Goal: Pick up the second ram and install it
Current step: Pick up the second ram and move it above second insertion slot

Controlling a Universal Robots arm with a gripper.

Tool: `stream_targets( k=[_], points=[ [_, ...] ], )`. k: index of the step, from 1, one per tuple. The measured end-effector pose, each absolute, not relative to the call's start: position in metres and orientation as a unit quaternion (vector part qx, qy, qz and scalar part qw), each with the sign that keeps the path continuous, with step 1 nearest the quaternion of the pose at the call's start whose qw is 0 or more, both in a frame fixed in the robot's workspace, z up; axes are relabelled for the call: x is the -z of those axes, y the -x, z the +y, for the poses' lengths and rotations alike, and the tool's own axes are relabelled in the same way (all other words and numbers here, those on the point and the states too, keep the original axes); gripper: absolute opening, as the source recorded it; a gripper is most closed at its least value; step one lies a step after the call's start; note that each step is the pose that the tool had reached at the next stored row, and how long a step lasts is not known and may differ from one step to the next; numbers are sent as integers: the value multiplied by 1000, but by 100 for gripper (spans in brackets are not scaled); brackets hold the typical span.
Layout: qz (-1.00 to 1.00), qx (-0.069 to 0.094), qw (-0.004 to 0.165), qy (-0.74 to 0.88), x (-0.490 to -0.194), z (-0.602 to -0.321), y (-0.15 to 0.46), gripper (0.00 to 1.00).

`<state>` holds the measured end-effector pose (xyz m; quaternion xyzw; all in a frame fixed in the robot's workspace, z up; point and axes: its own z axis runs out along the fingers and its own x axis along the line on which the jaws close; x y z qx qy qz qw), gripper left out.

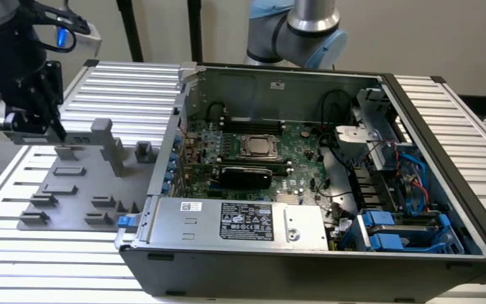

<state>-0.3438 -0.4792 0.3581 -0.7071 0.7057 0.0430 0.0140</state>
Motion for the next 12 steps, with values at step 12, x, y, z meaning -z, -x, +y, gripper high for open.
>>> stream_targets(
  k=[12],
  points=[
    [706, -46, 10, 707, -403, -476, 301, 0]
  ],
)
